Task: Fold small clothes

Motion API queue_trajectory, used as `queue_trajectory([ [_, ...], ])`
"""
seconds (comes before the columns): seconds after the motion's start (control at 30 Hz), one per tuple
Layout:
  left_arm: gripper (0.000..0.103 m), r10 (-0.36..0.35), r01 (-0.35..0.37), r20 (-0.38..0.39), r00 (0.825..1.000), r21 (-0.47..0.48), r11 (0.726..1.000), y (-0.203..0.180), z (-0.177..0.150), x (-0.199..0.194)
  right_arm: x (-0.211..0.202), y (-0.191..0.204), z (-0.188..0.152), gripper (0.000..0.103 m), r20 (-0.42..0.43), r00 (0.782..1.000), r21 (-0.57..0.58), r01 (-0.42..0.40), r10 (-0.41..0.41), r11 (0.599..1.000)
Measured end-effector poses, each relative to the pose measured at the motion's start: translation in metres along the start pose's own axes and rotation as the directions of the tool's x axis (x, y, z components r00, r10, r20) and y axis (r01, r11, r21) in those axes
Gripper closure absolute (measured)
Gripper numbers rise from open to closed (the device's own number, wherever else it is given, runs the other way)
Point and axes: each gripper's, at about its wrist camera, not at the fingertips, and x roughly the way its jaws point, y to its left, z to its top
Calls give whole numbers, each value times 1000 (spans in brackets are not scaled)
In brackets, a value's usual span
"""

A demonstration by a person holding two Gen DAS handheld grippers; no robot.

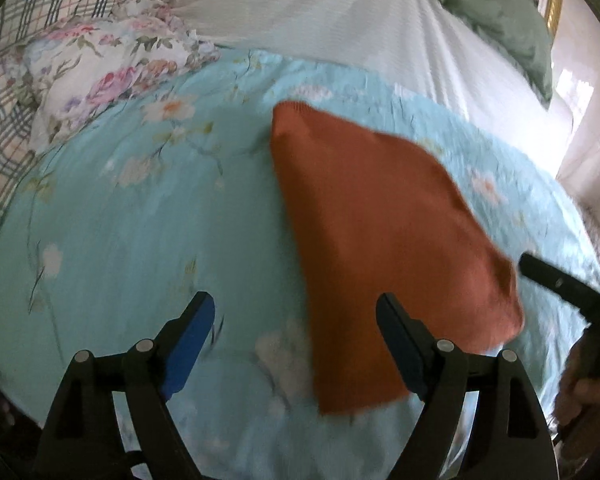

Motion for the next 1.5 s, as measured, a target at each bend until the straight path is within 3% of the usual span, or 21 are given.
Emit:
queue_trajectory([
  [0.2,19,131,-129,-8,991,98,987,-13,-43,-15,-20,5,-38,14,-49,998,-52,30,-33,998],
  [0.37,19,144,-136,-55,988,127,983,-15,-66,-20,-23,0,-66,14,-130,991,-36,22,-26,999],
  [0.5,19,164,-154,-56,985,149,977,-19,-78,-30,-35,3,-77,13,-146,989,-39,14,-19,999],
  [0.63,19,183,-176,-18,983,186,967,-27,-77,-48,-54,10,-73,11,-130,991,-70,11,-20,998],
  [0.7,19,188,-187,16,982,201,962,-30,-74,-60,-65,13,-67,0,-104,994,-88,9,-18,996],
  [0.87,15,213,-229,94,972,209,951,-39,-67,-76,-70,16,-62,0,-70,997,-119,22,-30,993],
  [1.03,14,187,-192,47,981,187,963,-37,-68,-63,-50,6,-69,0,-111,993,-82,21,-30,996],
  [1.23,14,207,-206,17,978,179,962,-39,-68,-48,-34,2,-64,0,-141,989,-82,23,-34,996],
  [1.5,14,214,-215,27,976,185,959,-43,-56,-47,-28,7,-52,0,-135,990,-113,22,-38,993],
])
